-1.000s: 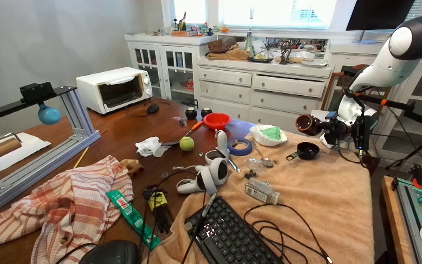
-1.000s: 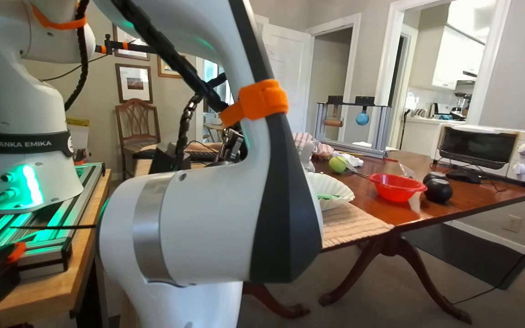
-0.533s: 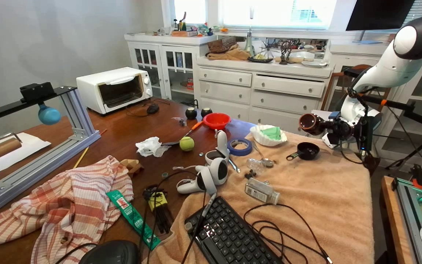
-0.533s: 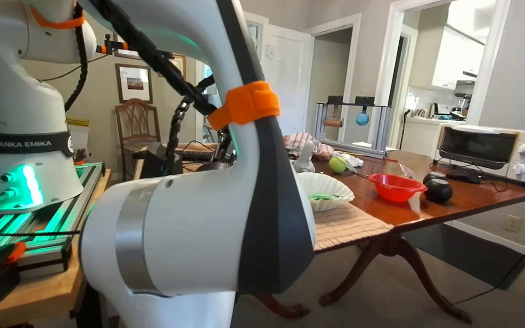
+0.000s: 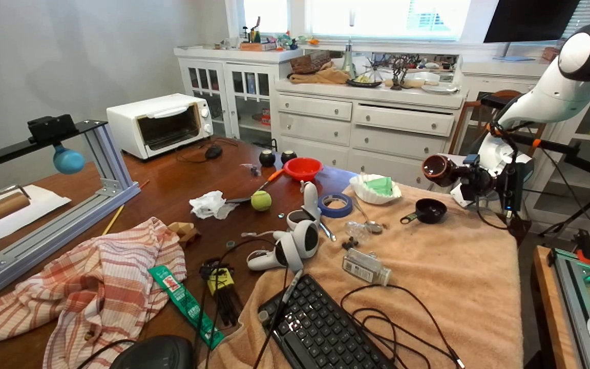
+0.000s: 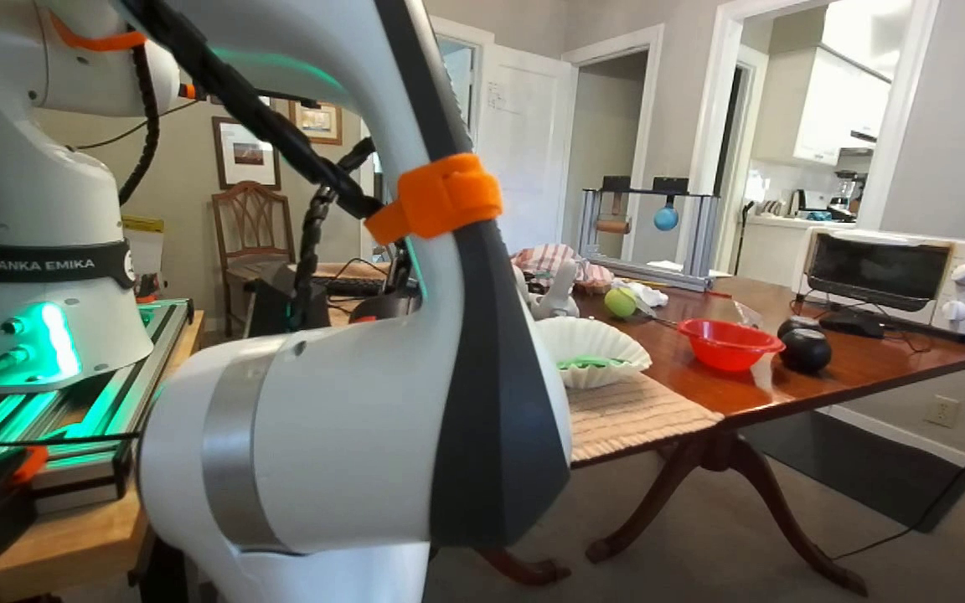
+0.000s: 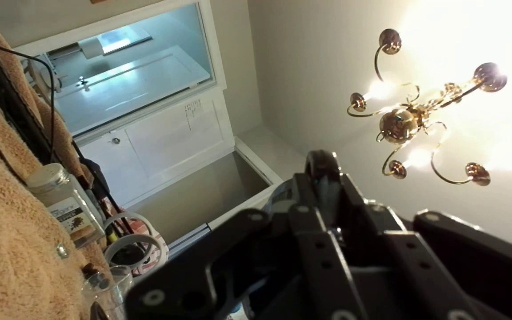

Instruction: Pour the contents in the brown mug into the black measuring cup.

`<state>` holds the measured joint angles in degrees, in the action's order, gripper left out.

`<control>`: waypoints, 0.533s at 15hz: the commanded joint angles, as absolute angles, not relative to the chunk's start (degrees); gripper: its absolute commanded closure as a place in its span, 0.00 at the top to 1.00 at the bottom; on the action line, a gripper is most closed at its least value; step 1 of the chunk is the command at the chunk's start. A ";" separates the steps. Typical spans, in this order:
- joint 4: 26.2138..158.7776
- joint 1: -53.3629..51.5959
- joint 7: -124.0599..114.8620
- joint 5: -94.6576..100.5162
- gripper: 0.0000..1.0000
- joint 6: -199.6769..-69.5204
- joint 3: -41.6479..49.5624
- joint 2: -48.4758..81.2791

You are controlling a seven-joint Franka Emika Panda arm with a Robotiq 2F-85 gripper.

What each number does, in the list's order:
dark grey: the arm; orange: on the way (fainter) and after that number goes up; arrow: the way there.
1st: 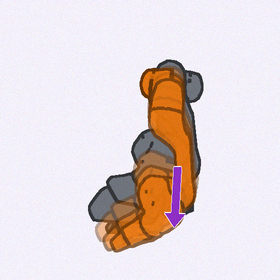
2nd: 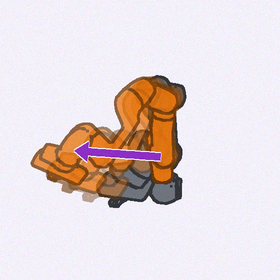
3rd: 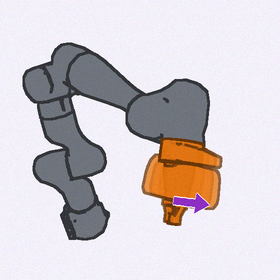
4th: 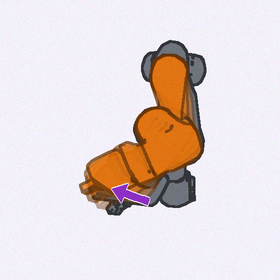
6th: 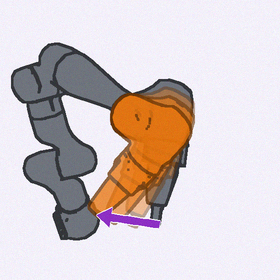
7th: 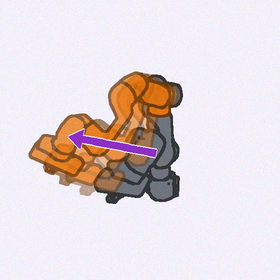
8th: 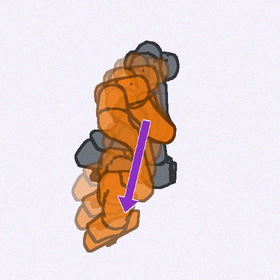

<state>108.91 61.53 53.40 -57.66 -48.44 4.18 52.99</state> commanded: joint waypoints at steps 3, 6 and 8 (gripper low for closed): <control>107.52 65.90 53.12 -54.62 0.04 -47.61 -0.47 54.31; 107.30 67.30 53.09 -53.83 0.04 -47.61 -1.89 54.74; 107.31 67.74 52.91 -53.44 0.04 -47.60 -2.29 54.83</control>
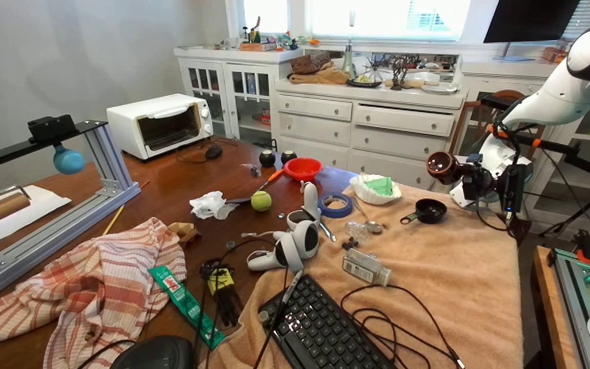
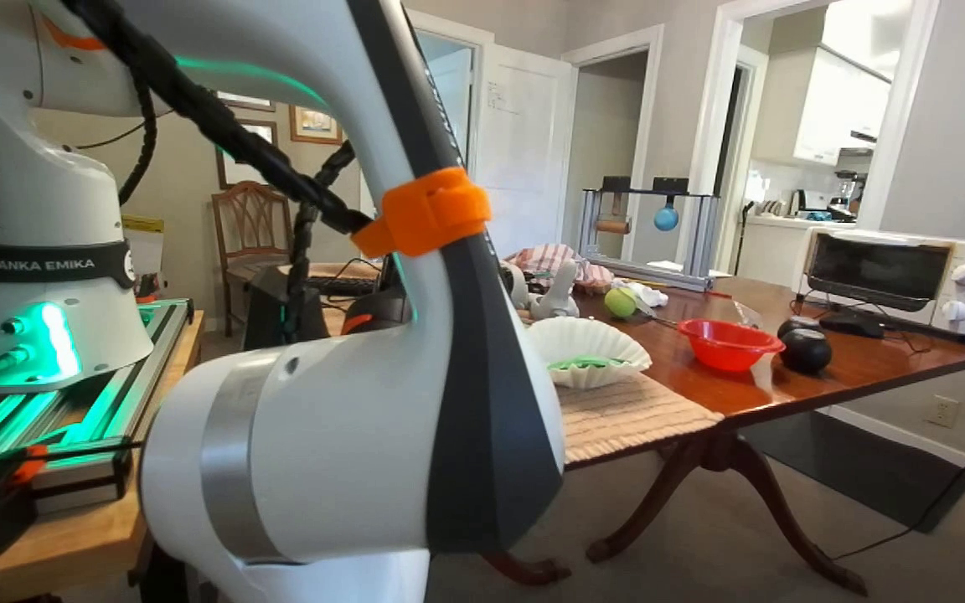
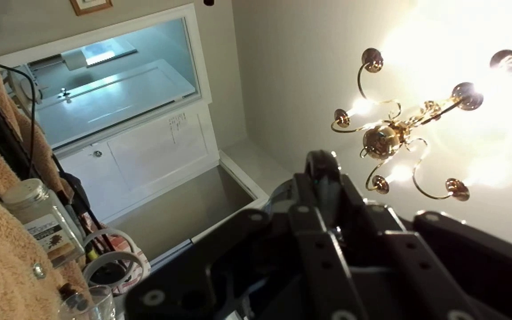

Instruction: Pour the contents in the brown mug into the black measuring cup.

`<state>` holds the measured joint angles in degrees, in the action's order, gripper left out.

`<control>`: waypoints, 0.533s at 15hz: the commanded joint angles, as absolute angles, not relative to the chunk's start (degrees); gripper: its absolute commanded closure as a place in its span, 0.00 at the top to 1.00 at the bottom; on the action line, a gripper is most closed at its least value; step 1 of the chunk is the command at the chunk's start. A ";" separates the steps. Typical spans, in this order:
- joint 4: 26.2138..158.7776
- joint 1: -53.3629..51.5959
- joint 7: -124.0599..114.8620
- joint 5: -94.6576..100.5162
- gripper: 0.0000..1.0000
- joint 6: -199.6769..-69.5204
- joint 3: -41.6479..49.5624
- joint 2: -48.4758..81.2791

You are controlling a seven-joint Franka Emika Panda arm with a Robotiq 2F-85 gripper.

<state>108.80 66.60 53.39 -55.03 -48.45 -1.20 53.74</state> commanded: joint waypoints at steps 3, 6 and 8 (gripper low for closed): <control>107.27 67.83 52.83 -53.30 0.04 -47.60 -2.28 54.86; 107.13 68.59 52.65 -53.29 0.04 -47.60 -3.09 54.97; 107.03 70.15 52.68 -53.01 0.04 -47.60 -4.63 55.17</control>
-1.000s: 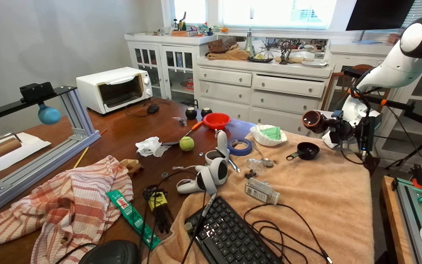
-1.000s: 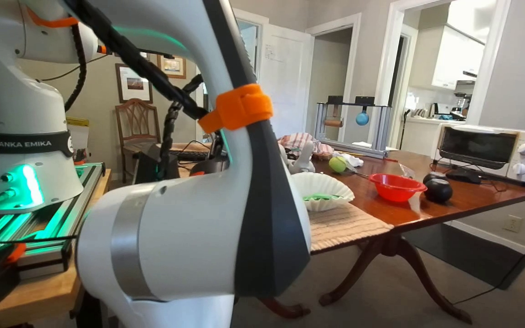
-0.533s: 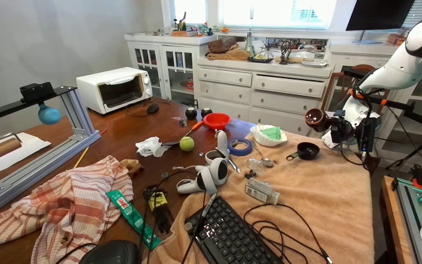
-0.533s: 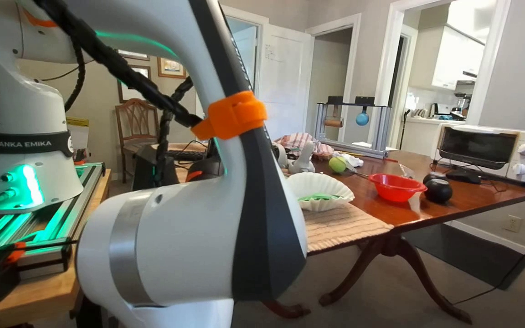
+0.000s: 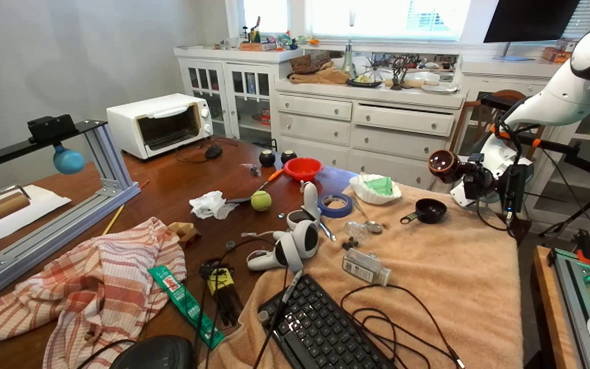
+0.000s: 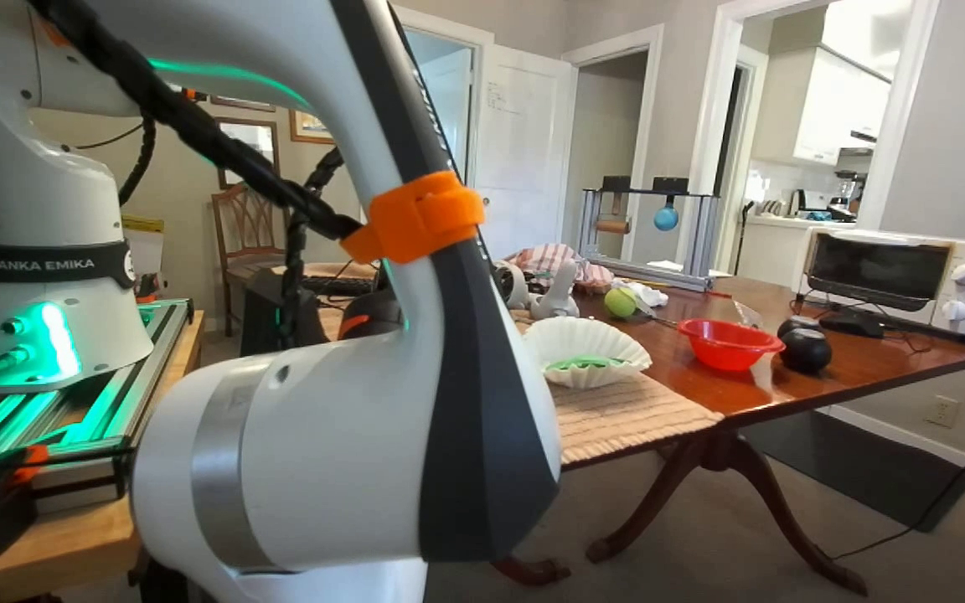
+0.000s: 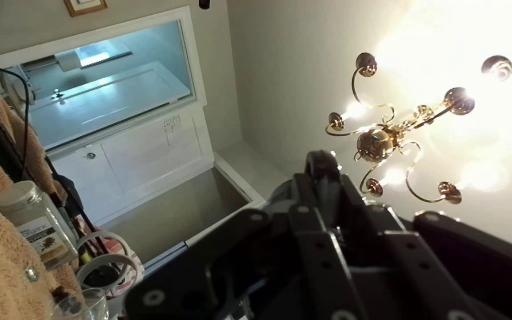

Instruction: Pour the contents in the brown mug into the black measuring cup.

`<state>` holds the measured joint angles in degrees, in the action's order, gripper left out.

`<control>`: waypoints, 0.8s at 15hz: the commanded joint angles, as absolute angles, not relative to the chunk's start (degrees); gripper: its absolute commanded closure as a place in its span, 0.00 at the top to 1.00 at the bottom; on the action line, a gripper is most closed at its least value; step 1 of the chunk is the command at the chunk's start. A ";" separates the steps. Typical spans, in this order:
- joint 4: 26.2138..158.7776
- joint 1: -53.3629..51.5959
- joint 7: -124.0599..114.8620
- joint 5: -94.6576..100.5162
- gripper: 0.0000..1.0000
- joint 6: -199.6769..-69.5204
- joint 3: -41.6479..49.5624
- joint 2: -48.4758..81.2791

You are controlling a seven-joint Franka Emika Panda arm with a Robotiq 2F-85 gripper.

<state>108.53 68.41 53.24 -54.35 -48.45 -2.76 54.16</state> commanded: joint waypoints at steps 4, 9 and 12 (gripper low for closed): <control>107.40 65.99 52.25 -55.55 0.04 -48.24 -0.46 53.77; 111.65 60.83 54.24 -59.71 0.04 -51.75 7.63 49.21; 115.79 57.26 56.85 -59.69 0.04 -54.07 11.59 44.30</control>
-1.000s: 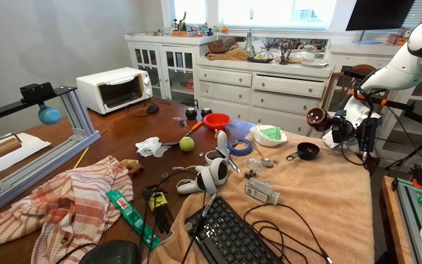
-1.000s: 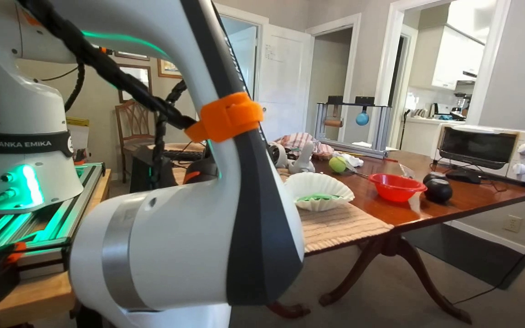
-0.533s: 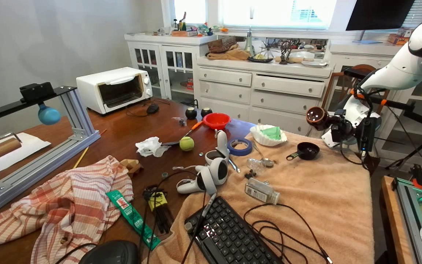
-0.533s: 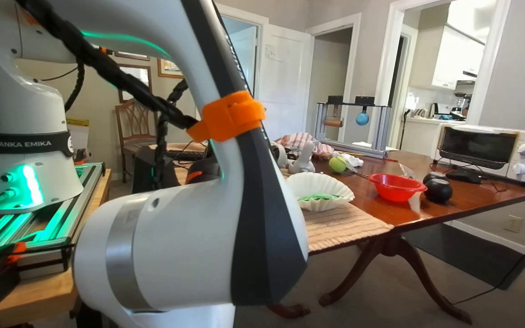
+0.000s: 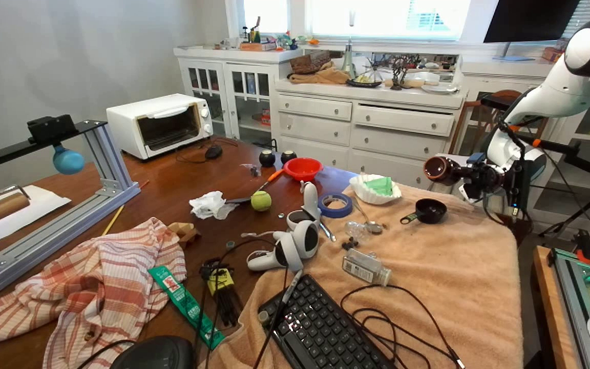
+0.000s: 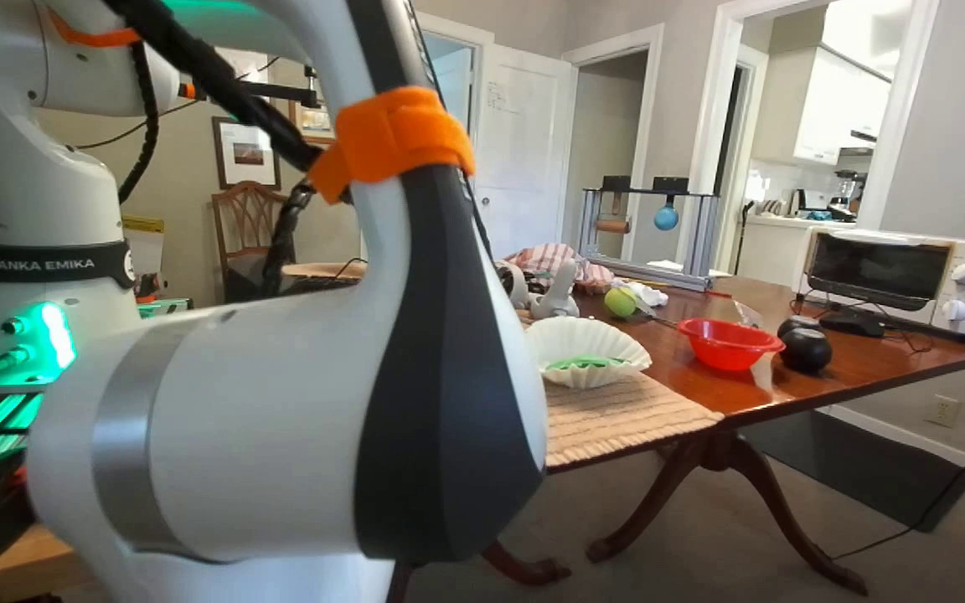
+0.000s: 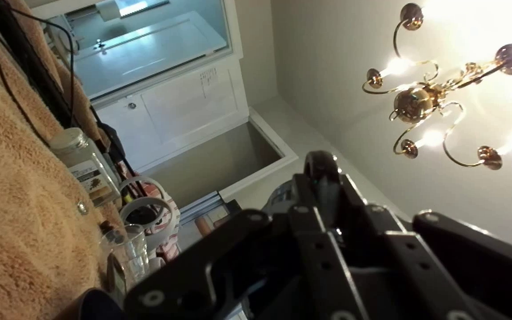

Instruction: Pour the contents in the brown mug into the black measuring cup.

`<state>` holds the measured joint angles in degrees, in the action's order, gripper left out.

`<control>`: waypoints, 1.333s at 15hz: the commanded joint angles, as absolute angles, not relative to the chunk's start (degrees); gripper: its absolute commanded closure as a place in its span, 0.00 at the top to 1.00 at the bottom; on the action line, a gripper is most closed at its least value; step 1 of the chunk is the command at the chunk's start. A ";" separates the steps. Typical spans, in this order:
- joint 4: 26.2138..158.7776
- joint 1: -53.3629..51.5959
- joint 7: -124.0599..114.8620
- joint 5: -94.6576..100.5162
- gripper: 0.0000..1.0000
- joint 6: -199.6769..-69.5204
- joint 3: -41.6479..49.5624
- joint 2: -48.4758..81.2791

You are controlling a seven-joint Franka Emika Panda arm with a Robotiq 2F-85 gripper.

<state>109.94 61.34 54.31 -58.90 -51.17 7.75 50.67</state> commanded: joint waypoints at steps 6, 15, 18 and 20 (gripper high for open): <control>126.07 48.52 55.70 -60.63 0.04 -64.71 17.97 32.02; 135.78 38.26 46.93 -60.01 0.04 -84.80 24.12 15.36; 137.98 35.08 39.54 -58.29 0.04 -90.46 25.06 8.96; 139.78 32.67 34.55 -57.20 0.04 -96.53 25.04 5.05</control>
<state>135.13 36.53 41.76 -58.99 -88.80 24.10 13.09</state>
